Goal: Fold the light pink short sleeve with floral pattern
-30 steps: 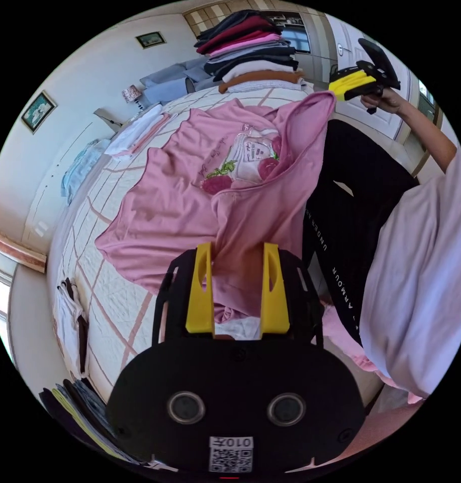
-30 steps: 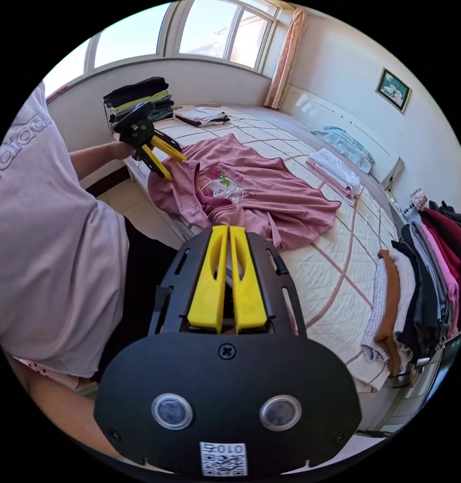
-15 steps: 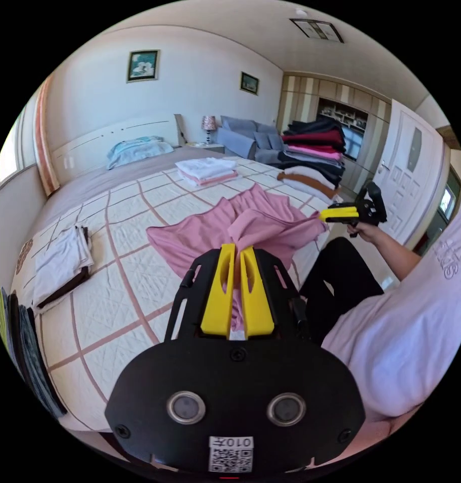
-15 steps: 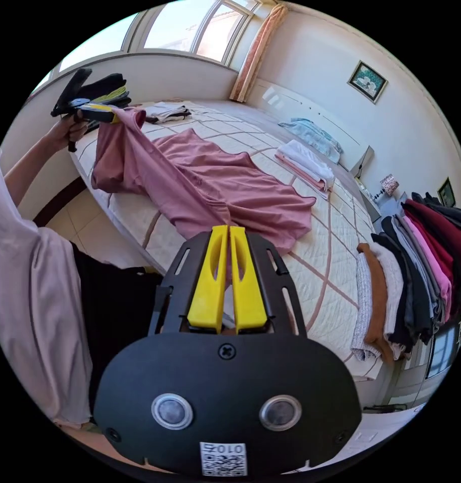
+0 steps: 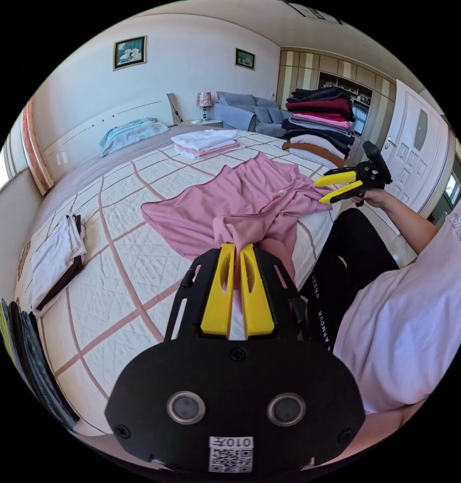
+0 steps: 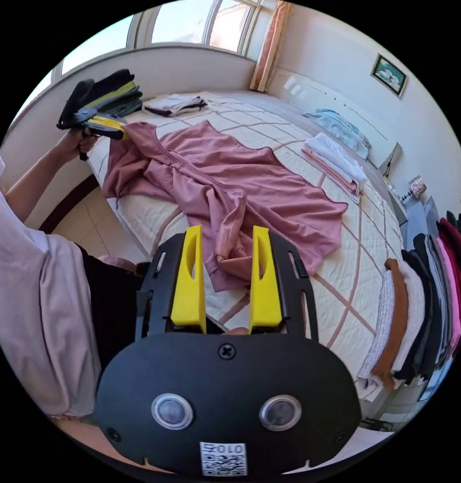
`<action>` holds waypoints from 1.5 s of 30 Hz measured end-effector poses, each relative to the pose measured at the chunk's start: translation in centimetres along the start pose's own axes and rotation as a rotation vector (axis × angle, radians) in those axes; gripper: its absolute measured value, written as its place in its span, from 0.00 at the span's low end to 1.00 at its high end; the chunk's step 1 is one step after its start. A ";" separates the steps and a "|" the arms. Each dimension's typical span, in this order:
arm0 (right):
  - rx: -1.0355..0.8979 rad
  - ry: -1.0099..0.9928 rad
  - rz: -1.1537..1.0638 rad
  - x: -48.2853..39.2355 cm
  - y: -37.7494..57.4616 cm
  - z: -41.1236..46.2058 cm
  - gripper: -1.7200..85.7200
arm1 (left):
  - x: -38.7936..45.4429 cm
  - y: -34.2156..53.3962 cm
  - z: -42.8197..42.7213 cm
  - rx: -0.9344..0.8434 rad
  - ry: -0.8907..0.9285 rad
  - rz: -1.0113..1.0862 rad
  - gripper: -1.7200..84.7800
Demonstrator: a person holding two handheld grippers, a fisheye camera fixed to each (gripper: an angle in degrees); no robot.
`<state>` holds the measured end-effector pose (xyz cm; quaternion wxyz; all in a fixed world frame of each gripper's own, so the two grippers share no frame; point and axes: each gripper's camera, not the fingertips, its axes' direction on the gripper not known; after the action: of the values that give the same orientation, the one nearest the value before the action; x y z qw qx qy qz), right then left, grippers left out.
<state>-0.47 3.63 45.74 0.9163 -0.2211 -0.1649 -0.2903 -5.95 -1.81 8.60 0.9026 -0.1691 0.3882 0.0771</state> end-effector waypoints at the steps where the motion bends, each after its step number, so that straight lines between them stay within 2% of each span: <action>1: -0.088 0.019 -0.001 0.4 -0.2 0.8 0.09 | -0.1 0.2 0.0 -0.011 -0.007 -0.008 0.02; 2: -0.094 0.007 0.016 0.8 0.0 0.6 0.08 | -0.2 0.7 -0.1 -0.035 -0.043 -0.023 0.02; 5: 0.090 -0.078 0.091 3.6 2.2 -5.9 0.07 | -0.3 1.4 -1.1 -0.096 -0.084 -0.047 0.02; 8: 0.202 0.020 0.117 5.8 3.7 -17.1 0.06 | 2.3 -0.2 -8.4 0.119 -0.115 0.019 0.02; 10: 0.378 0.136 0.100 5.4 5.2 -29.4 0.06 | 4.8 -1.6 -14.5 0.271 -0.203 0.075 0.02; 12: 0.514 0.218 0.088 4.0 7.1 -38.2 0.06 | 9.2 -2.4 -23.0 0.472 -0.373 0.167 0.02; 13: 0.596 0.291 0.070 2.3 8.7 -43.1 0.06 | 10.3 -2.3 -24.9 0.518 -0.409 0.186 0.02; 15: 0.706 0.393 0.034 -1.0 11.6 -48.7 0.06 | 14.7 -0.8 -31.4 0.679 -0.549 0.255 0.02; 19: 0.877 0.574 0.018 -8.5 18.0 -55.2 0.06 | 20.9 4.1 -38.2 0.852 -0.698 0.390 0.02; 27: 1.003 0.696 -0.088 -13.7 21.8 -62.0 0.06 | 25.0 7.9 -47.8 0.901 -0.581 0.572 0.02; 29: 1.007 0.713 -0.091 -13.2 20.5 -61.9 0.06 | 24.1 6.8 -47.8 0.893 -0.564 0.558 0.02; 32: 0.953 0.649 -0.058 -10.0 16.0 -58.9 0.06 | 19.6 2.3 -44.6 0.791 -0.433 0.480 0.02; 35: 0.720 0.522 0.018 -2.9 8.1 -51.0 0.06 | 12.0 -4.6 -36.3 0.586 -0.288 0.364 0.02; 37: 0.473 0.378 0.077 4.8 1.2 -42.5 0.06 | 6.3 -8.9 -29.8 0.458 -0.193 0.292 0.02; 38: 0.449 0.342 0.103 6.8 0.0 -40.9 0.06 | 3.0 -11.4 -26.0 0.408 -0.172 0.245 0.02; 40: 0.480 0.237 0.228 12.5 -3.0 -39.9 0.06 | 1.1 -14.3 -24.7 0.439 -0.168 0.210 0.02; 41: 0.516 0.246 0.242 13.0 -3.4 -41.2 0.06 | 1.5 -15.8 -26.5 0.516 -0.180 0.245 0.02; 45: 0.807 0.483 0.199 11.4 -3.9 -51.3 0.06 | 6.3 -18.8 -35.2 0.709 -0.443 0.371 0.02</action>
<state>14.94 -30.21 8.37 0.9644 0.2111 -0.0248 -0.1572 -20.29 -32.13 -13.96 0.9369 0.2433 0.2119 0.1344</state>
